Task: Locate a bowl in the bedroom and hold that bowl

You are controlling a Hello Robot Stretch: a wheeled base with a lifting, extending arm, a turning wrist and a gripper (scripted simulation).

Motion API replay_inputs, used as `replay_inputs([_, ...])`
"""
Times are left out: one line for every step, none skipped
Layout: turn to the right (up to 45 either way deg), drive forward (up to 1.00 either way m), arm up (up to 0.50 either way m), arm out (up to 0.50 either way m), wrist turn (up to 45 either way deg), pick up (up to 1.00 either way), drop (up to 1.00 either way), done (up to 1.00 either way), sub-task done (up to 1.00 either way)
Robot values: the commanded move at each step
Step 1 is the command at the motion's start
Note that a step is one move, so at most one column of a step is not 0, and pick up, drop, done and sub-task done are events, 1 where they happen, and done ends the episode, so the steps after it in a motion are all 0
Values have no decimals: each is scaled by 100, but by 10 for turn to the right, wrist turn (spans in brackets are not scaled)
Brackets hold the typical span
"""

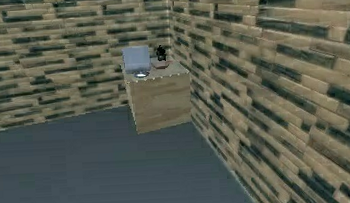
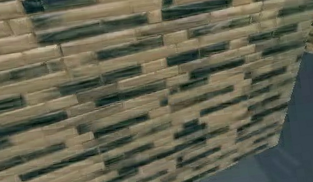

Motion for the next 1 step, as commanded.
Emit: replay_inputs([-150,0,0,0,0,0,0,0,0])
